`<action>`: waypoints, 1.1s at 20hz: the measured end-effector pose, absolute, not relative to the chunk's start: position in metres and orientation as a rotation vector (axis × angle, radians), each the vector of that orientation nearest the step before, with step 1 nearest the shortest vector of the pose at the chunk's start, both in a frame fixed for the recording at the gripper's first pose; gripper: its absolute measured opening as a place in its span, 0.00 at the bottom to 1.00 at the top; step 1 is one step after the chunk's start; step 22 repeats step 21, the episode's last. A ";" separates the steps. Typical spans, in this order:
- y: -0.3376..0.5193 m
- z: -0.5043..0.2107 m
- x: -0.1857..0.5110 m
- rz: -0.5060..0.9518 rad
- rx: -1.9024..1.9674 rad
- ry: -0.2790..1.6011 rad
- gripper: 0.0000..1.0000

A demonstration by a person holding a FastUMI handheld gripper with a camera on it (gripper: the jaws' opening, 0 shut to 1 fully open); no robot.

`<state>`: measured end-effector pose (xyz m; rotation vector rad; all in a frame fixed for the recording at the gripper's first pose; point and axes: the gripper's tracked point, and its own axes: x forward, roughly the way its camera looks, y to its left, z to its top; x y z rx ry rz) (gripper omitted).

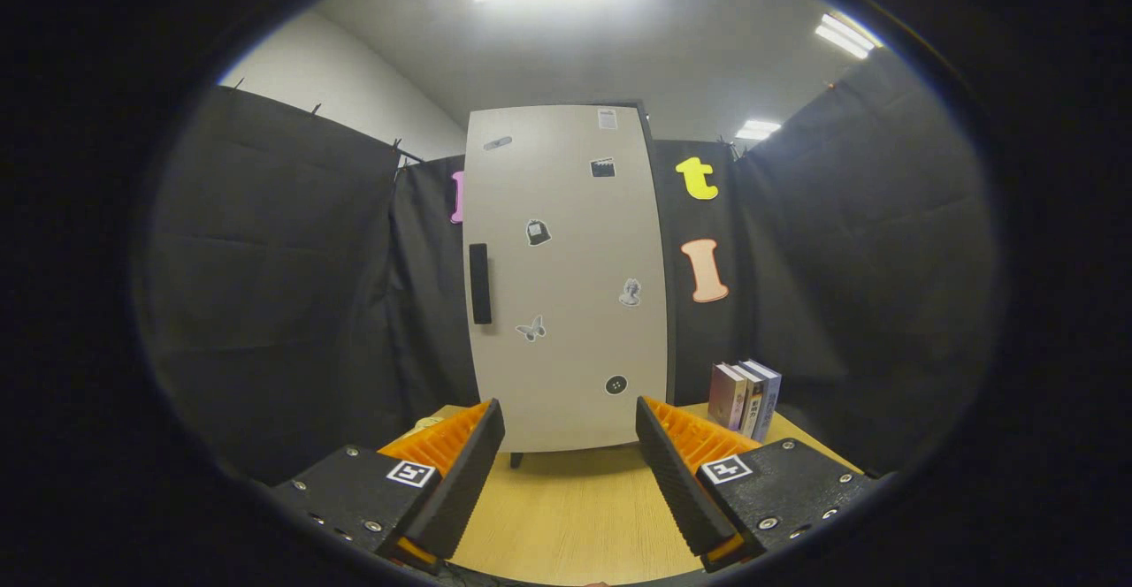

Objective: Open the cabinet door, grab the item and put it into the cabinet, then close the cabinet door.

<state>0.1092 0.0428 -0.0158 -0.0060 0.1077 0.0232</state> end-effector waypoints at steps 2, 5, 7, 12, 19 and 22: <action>0.040 -0.011 0.109 0.020 -0.009 0.090 0.93; 0.038 -0.006 0.108 0.015 -0.004 0.073 0.93; 0.035 -0.004 0.108 0.009 -0.005 0.070 0.93; 0.033 -0.001 0.108 0.009 0.001 0.066 0.93; 0.036 -0.004 0.108 0.012 -0.005 0.070 0.93; 0.038 -0.003 0.108 0.012 -0.004 0.068 0.93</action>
